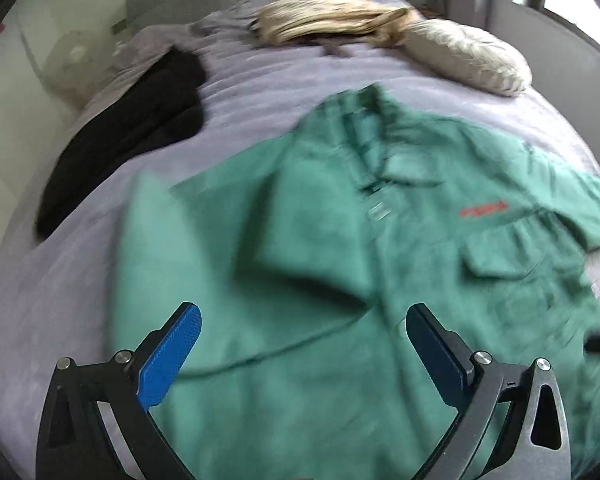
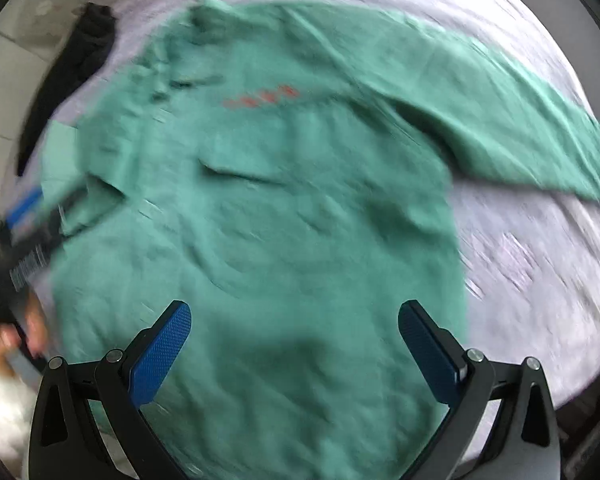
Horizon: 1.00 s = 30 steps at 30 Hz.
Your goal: Fold large clothes
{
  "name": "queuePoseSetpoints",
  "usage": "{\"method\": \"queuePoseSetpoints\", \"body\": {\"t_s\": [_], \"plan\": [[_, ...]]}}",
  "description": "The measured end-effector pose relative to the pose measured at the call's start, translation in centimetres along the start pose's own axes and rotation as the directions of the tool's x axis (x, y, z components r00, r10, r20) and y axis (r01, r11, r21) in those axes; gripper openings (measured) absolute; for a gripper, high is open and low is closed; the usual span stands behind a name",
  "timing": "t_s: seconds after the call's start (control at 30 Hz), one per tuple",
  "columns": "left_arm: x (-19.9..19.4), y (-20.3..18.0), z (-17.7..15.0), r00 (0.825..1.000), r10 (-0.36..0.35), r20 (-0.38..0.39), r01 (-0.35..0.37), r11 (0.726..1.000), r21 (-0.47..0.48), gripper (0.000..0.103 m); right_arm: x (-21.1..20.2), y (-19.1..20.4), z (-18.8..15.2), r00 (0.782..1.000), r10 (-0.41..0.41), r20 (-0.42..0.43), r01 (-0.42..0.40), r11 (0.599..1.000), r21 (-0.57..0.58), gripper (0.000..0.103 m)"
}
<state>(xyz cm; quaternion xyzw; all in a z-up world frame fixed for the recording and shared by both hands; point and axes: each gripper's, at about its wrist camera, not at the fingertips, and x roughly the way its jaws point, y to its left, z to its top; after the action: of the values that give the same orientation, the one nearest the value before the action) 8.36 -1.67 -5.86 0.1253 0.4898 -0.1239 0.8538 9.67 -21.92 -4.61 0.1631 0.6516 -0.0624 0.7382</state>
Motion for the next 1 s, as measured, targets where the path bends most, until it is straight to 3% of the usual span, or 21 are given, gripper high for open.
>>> {"method": "queuePoseSetpoints", "body": {"t_s": [0.13,0.23,0.3,0.33,0.37,0.4,0.43,0.47,0.5,0.53,0.57,0.67,0.73,0.77,0.83,0.93,1.0], "plan": [[1.0,5.1,-2.7,0.993,0.115,-0.037,-0.117,0.992,-0.045,0.103,2.4,8.2,2.8,0.995,-0.023,0.096,0.043,0.976,-0.212,0.103],[3.0,8.3,-4.1,0.981,0.180,-0.069,-0.184,0.981,-0.066,0.103,4.9,14.8,4.7,0.982,-0.039,0.186,0.104,0.928,-0.357,0.103],[4.8,9.9,-4.6,0.972,0.220,-0.088,-0.227,0.971,-0.076,0.103,7.1,18.4,5.7,0.961,-0.093,0.262,0.204,0.876,-0.438,0.103],[5.5,10.3,-4.7,0.968,0.234,-0.092,-0.241,0.967,-0.080,0.103,8.6,19.8,6.1,0.942,-0.139,0.306,0.275,0.842,-0.464,0.103],[6.1,10.8,-5.0,0.964,0.249,-0.095,-0.257,0.962,-0.087,0.103,10.4,20.8,6.5,0.909,-0.206,0.361,0.372,0.790,-0.487,0.103],[6.7,11.4,-5.2,0.959,0.268,-0.094,-0.277,0.956,-0.100,0.103,11.5,21.1,6.8,0.887,-0.244,0.391,0.427,0.755,-0.498,0.097],[7.3,11.7,-5.3,0.955,0.282,-0.091,-0.291,0.950,-0.110,0.103,12.2,20.8,7.1,0.881,-0.249,0.402,0.441,0.738,-0.510,0.061],[7.1,12.2,-5.6,0.951,0.297,-0.090,-0.306,0.944,-0.120,0.103,12.1,19.9,7.7,0.915,-0.190,0.357,0.361,0.779,-0.512,0.022],[7.5,12.8,-5.7,0.947,0.310,-0.087,-0.320,0.937,-0.142,0.103,11.2,18.6,8.2,0.934,-0.126,0.334,0.282,0.833,-0.476,0.011],[7.7,13.1,-5.6,0.947,0.311,-0.085,-0.321,0.934,-0.157,0.103,9.8,16.7,8.6,0.945,-0.033,0.325,0.177,0.888,-0.425,0.011],[7.9,13.5,-5.6,0.947,0.311,-0.081,-0.321,0.930,-0.179,0.103,7.8,14.1,8.9,0.940,0.078,0.333,0.047,0.934,-0.353,0.011],[8.5,14.6,-5.4,0.952,0.297,-0.077,-0.307,0.925,-0.225,0.103,4.8,7.6,9.1,0.911,0.150,0.383,-0.098,0.984,-0.152,0.012],[9.0,14.5,-5.2,0.959,0.274,-0.072,-0.283,0.932,-0.224,0.103,5.2,2.7,9.2,0.910,0.223,0.349,-0.240,0.971,0.003,0.015],[9.2,14.4,-5.2,0.957,0.282,-0.073,-0.291,0.932,-0.218,0.103,6.2,0.2,9.0,0.908,0.272,0.318,-0.315,0.945,0.091,0.018],[9.3,14.2,-5.2,0.955,0.287,-0.073,-0.296,0.933,-0.203,0.103,8.0,-3.4,8.5,0.910,0.300,0.286,-0.369,0.900,0.233,0.034],[8.7,14.7,-5.6,0.967,0.240,-0.089,-0.252,0.953,-0.166,0.103,8.4,-6.1,7.2,0.856,0.392,0.337,-0.499,0.798,0.338,0.050],[7.8,14.9,-6.2,0.973,0.201,-0.116,-0.215,0.969,-0.122,0.103,7.8,-7.2,6.2,0.845,0.391,0.365,-0.519,0.766,0.380,0.061]]}}
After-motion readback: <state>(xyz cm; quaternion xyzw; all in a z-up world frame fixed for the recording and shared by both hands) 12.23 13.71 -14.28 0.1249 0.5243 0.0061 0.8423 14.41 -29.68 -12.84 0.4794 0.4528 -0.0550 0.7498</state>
